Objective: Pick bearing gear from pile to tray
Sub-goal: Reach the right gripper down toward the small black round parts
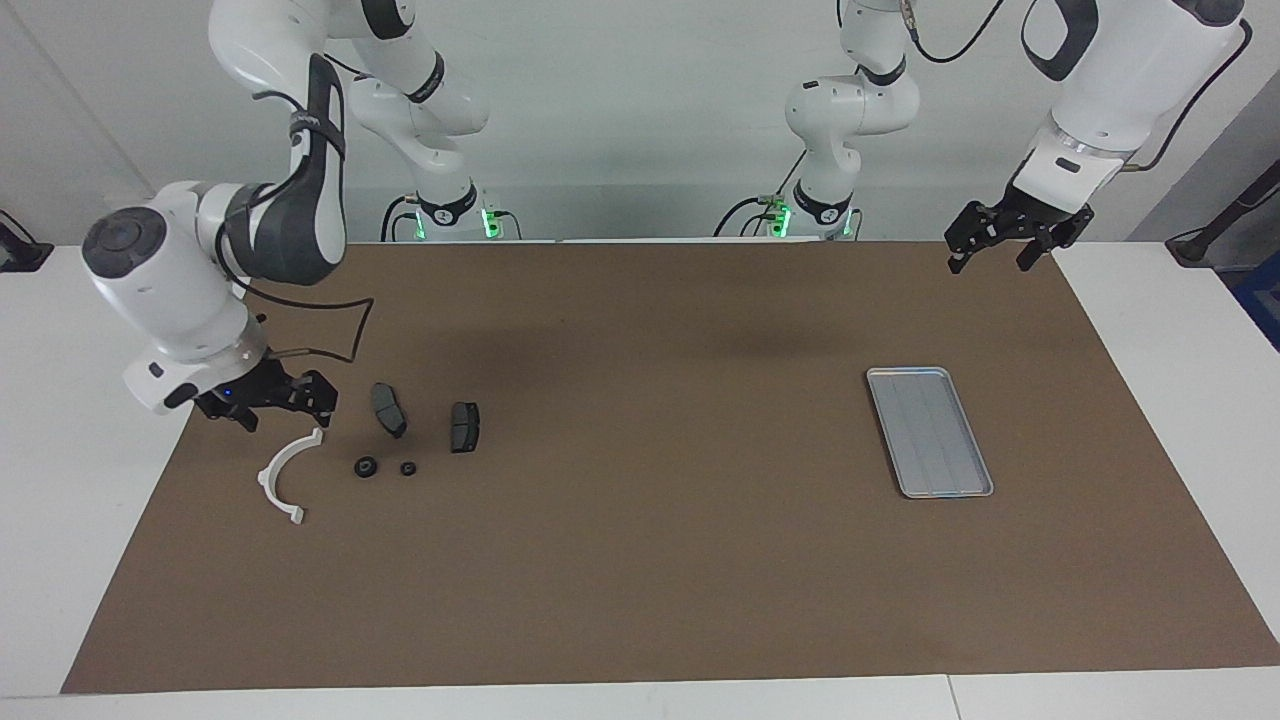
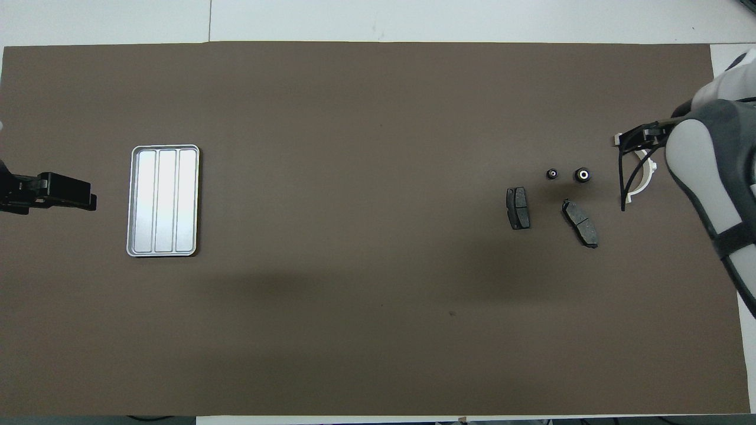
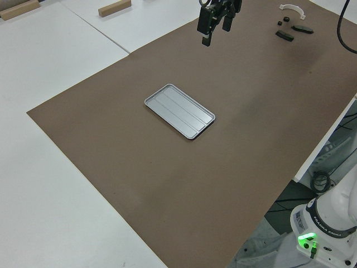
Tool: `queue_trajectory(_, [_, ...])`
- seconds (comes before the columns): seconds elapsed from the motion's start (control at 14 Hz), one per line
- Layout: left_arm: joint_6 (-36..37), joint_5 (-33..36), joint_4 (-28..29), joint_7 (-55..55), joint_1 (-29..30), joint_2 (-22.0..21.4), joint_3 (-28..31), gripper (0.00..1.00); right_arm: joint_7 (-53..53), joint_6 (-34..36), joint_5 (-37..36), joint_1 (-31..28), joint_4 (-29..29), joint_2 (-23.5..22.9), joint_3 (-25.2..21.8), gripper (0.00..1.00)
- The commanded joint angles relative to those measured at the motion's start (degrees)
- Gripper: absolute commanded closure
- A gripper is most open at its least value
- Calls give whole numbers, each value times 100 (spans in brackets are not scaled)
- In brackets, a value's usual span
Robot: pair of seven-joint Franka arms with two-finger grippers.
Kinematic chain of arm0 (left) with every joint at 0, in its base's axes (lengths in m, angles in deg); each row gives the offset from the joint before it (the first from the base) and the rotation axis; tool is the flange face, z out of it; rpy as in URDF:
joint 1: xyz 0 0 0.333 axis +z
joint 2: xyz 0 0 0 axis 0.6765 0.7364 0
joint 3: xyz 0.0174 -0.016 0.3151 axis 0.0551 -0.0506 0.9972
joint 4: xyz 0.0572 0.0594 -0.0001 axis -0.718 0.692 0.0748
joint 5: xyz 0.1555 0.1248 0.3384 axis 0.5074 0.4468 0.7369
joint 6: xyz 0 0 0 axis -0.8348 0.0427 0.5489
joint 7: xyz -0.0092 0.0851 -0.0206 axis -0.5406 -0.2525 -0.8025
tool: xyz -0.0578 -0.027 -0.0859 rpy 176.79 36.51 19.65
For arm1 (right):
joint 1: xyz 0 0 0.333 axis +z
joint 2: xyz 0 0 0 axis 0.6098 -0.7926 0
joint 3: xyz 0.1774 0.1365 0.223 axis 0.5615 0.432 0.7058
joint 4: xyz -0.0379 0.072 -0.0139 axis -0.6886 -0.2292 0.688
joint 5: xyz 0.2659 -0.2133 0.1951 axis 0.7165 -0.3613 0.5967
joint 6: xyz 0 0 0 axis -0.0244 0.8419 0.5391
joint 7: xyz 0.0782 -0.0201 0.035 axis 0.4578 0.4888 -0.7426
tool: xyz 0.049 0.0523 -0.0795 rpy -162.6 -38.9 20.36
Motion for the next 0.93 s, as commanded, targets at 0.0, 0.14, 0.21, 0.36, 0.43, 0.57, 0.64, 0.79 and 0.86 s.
queue_trajectory(0.0, [-29, 88, 128, 68, -30, -118, 11, 0, 100, -459, -27, 200, 128, -323, 30, 0])
queue_trajectory(0.14, [-29, 88, 128, 68, -30, -109, 11, 0, 127, -610, -18, 306, 226, -376, 30, 1])
queue_trajectory(0.21, [-29, 88, 128, 68, -30, -118, 11, 0, 110, -610, -27, 280, 226, -420, 30, 1])
queue_trajectory(0.36, [-29, 88, 128, 68, -30, -118, 20, 0, 57, -619, -27, 219, 235, -446, 30, 1])
queue_trajectory(0.43, [-37, 88, 128, 68, -30, -118, 11, 0, 31, -636, -27, 201, 252, -473, 30, 1])
queue_trajectory(0.57, [-29, 88, 128, 68, -30, -109, 11, 0, -241, -654, -18, 96, 357, -490, 30, 1])
queue_trajectory(0.64, [-37, 88, 128, 68, -30, -118, 11, 0, -286, -672, -27, 52, 419, -482, 21, 1])
queue_trajectory(0.79, [-29, 88, 128, 68, -30, -118, 11, 0, -251, -698, -18, 16, 559, -455, 30, 1])
queue_trajectory(0.86, [-29, 88, 128, 68, -30, -118, 11, 0, -233, -724, -18, 8, 604, -455, 30, 1])
